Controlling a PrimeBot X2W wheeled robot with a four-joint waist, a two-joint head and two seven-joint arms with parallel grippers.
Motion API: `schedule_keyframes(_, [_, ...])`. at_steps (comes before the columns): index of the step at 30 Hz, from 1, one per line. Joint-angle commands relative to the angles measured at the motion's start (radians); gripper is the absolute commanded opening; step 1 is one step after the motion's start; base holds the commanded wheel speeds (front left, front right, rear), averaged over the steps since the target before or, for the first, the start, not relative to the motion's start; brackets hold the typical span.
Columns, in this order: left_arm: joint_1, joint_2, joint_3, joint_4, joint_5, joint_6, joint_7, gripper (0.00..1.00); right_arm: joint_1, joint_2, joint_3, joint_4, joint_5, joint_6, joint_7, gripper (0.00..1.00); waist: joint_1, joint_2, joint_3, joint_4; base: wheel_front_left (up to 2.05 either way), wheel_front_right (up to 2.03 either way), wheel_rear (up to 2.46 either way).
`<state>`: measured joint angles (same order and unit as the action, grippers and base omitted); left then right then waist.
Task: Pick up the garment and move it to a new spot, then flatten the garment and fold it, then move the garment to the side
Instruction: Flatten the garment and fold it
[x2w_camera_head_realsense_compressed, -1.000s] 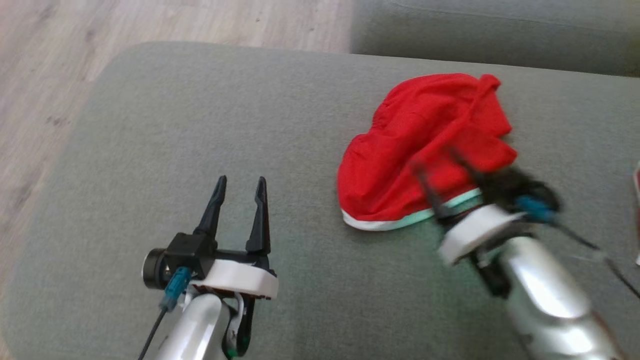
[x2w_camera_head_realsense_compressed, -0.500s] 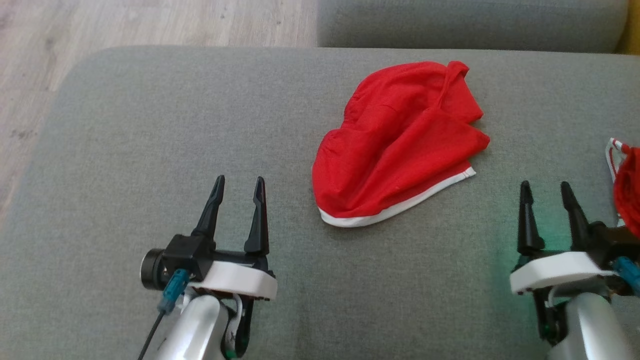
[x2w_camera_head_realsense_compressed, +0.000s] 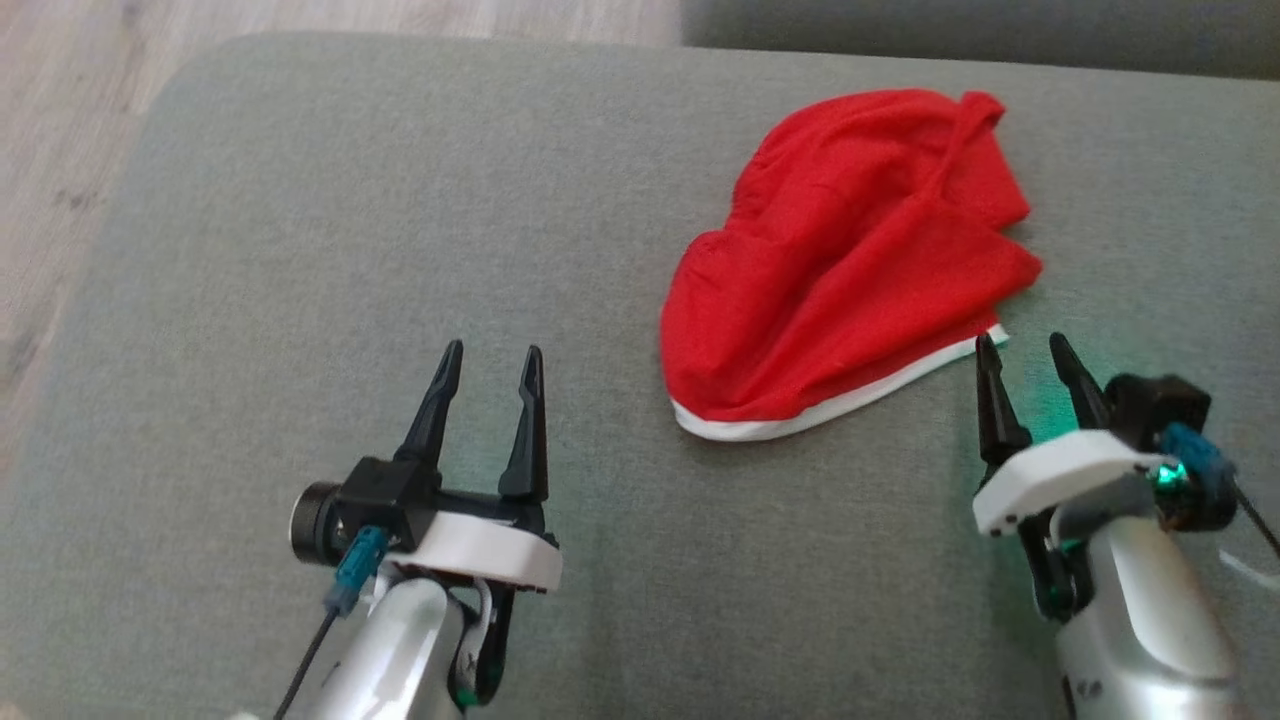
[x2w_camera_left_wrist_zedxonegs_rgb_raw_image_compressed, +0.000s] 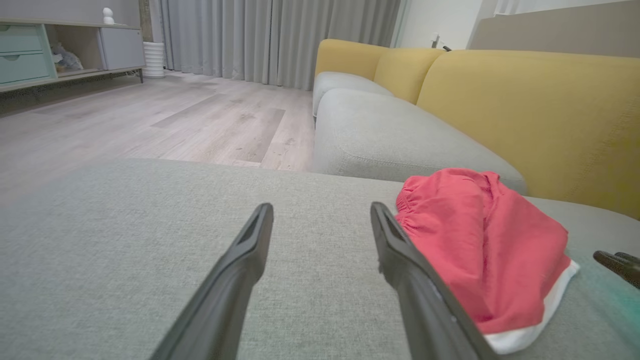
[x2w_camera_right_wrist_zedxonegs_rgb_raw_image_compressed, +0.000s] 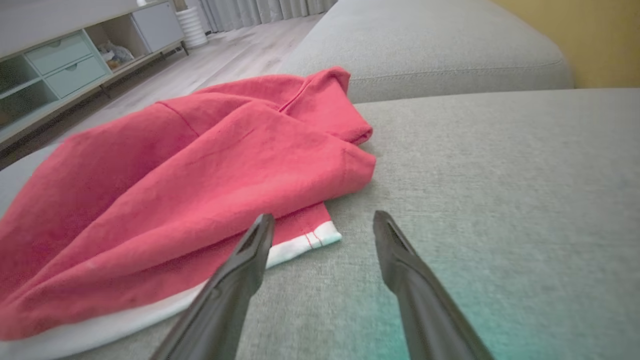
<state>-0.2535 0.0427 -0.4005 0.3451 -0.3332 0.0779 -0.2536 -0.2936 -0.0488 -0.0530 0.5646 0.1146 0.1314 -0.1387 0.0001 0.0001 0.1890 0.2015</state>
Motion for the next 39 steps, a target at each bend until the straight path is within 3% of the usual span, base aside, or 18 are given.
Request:
schedule_keyframes(1, [-0.049, 0.008, 0.021, -0.027, 0.008, -0.004, -0.008, 1.0, -0.055, -0.002, 0.014, 0.013, 0.001, -0.001, 0.01, 1.0, -0.0001, -0.0001, 0.021, 0.023, 0.0, 0.0, 0.0])
schedule_keyframes(8, [-0.057, 0.008, 0.012, -0.026, 0.004, 0.0, -0.008, 1.0, -0.143, -0.002, -0.015, 0.163, -0.047, -0.001, 0.042, 1.0, -0.0001, -0.0001, 0.046, 0.051, 0.0, 0.0, 0.0])
schedule_keyframes(9, [-0.057, 0.008, 0.011, -0.025, 0.003, 0.001, -0.008, 1.0, -0.15, -0.002, -0.014, 0.181, -0.052, -0.001, 0.043, 0.0, -0.0001, -0.0001, 0.047, 0.053, 0.0, 0.0, 0.0])
schedule_keyframes(18, [-0.047, 0.008, 0.029, -0.017, 0.005, 0.006, -0.008, 1.0, -0.149, -0.002, -0.068, 0.237, -0.092, -0.001, -0.033, 0.0, -0.0001, -0.0001, 0.015, 0.01, 0.0, 0.0, 0.0])
schedule_keyframes(24, [-0.027, 0.008, 0.049, -0.017, 0.011, 0.003, -0.008, 1.0, -0.049, -0.002, -0.2, 0.178, -0.104, -0.001, -0.066, 0.0, -0.0001, -0.0001, -0.034, -0.071, 0.0, 0.0, 0.0])
schedule_keyframes(30, [-0.009, 0.008, 0.066, -0.018, 0.016, 0.003, -0.008, 1.0, 0.054, -0.002, -0.217, 0.116, -0.062, -0.001, -0.051, 0.0, -0.0001, -0.0001, -0.059, -0.138, 0.0, 0.0, 0.0])
schedule_keyframes(31, [-0.007, 0.008, 0.067, -0.018, 0.017, 0.002, -0.008, 1.0, 0.065, -0.002, -0.217, 0.103, -0.056, -0.001, -0.051, 0.05, -0.0001, -0.0001, -0.06, -0.146, 0.0, 0.0, 0.0])
schedule_keyframes(32, [-0.007, 0.008, 0.068, -0.018, 0.019, 0.001, -0.008, 1.0, 0.073, -0.002, -0.22, 0.087, -0.056, -0.001, -0.055, 1.0, -0.0001, -0.0001, -0.06, -0.153, 0.0, 0.0, 0.0])
schedule_keyframes(39, [-0.016, 0.008, 0.058, -0.016, 0.016, -0.006, -0.008, 1.0, 0.084, -0.002, -0.089, -0.076, 0.002, -0.001, -0.093, 1.0, -0.0001, -0.0001, -0.065, -0.143, 0.0, 0.0, 0.0])
